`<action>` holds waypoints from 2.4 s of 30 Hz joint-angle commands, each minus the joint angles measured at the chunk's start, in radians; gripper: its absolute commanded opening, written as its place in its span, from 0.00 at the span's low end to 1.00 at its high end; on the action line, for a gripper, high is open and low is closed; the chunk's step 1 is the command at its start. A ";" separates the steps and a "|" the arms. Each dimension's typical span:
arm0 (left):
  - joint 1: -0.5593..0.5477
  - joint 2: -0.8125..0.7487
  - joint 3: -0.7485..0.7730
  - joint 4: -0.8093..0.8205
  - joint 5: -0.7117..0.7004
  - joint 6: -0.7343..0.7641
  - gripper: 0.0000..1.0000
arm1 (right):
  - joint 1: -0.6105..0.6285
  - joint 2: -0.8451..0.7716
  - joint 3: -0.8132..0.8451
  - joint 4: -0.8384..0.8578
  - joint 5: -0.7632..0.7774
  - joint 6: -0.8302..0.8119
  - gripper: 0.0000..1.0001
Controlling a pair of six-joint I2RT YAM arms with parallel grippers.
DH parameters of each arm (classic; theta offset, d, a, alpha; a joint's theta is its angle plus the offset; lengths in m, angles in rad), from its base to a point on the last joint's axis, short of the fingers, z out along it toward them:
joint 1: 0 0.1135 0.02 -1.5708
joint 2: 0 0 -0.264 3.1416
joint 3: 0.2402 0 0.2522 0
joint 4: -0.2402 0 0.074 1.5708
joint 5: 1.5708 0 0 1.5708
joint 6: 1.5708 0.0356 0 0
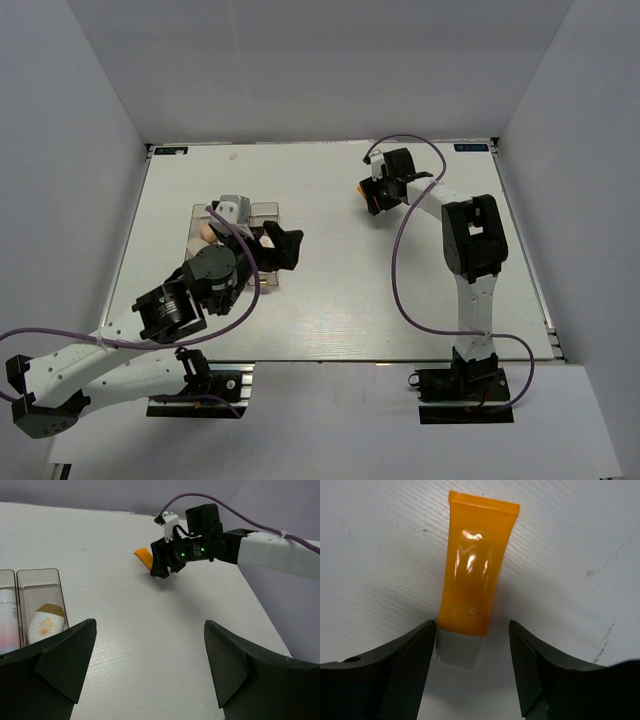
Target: Organize the makeup
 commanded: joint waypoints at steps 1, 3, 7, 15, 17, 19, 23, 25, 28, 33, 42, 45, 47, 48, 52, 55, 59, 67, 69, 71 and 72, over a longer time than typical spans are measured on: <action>-0.006 0.000 0.045 -0.023 0.011 -0.005 0.98 | 0.001 0.021 0.053 0.013 0.017 -0.019 0.66; -0.006 0.003 0.049 -0.029 0.011 -0.006 0.98 | -0.001 0.029 0.064 0.007 -0.003 -0.022 0.63; -0.006 0.005 0.049 -0.031 0.006 -0.008 0.98 | 0.001 0.033 0.063 -0.002 -0.043 -0.027 0.48; -0.006 0.016 0.048 -0.017 0.015 0.002 0.98 | 0.007 0.000 0.066 -0.047 -0.223 -0.059 0.30; -0.006 0.016 0.046 -0.005 0.017 0.005 0.98 | 0.007 -0.017 0.076 -0.071 -0.294 -0.051 0.27; -0.006 0.014 0.045 0.004 0.023 0.011 0.98 | 0.019 -0.042 0.092 -0.093 -0.395 -0.045 0.22; -0.006 0.014 0.046 0.015 0.028 0.022 0.98 | 0.053 -0.080 0.110 -0.110 -0.553 -0.025 0.20; -0.006 0.014 0.042 0.018 0.028 0.023 0.98 | 0.090 -0.103 0.110 -0.107 -0.619 0.005 0.20; -0.006 0.009 0.034 0.026 0.029 0.025 0.98 | 0.161 -0.118 0.109 -0.094 -0.690 0.073 0.19; -0.006 0.003 0.028 0.027 0.026 0.022 0.98 | 0.249 -0.134 0.072 0.079 -0.739 0.278 0.20; -0.006 -0.027 0.016 0.027 0.032 0.009 0.98 | 0.396 -0.083 0.107 0.228 -0.669 0.499 0.20; -0.006 -0.035 0.017 0.024 0.035 0.009 0.98 | 0.418 -0.080 0.084 0.333 -0.641 0.576 0.20; -0.006 -0.038 0.017 0.026 0.035 0.008 0.98 | 0.429 -0.066 0.066 0.404 -0.627 0.619 0.20; -0.006 -0.038 0.017 0.027 0.037 0.011 0.98 | 0.435 -0.060 0.064 0.419 -0.620 0.627 0.20; -0.006 -0.037 0.026 0.027 0.038 0.017 0.98 | 0.467 -0.019 0.061 0.478 -0.584 0.645 0.21; -0.006 -0.034 0.034 0.026 0.040 0.018 0.98 | 0.487 0.000 0.050 0.498 -0.558 0.647 0.25; -0.006 -0.035 0.035 0.024 0.042 0.018 0.98 | 0.505 0.014 0.029 0.519 -0.526 0.644 0.29; -0.006 -0.040 0.020 0.036 0.038 0.017 0.98 | 0.513 0.003 -0.003 0.509 -0.488 0.610 0.47; -0.006 -0.040 0.019 0.041 0.040 0.018 0.98 | 0.510 0.003 -0.005 0.501 -0.483 0.598 0.47; -0.006 -0.037 0.019 0.041 0.040 0.018 0.98 | 0.512 -0.002 -0.006 0.495 -0.475 0.578 0.49; -0.006 -0.037 0.017 0.040 0.040 0.018 0.98 | 0.510 -0.003 -0.009 0.489 -0.466 0.572 0.50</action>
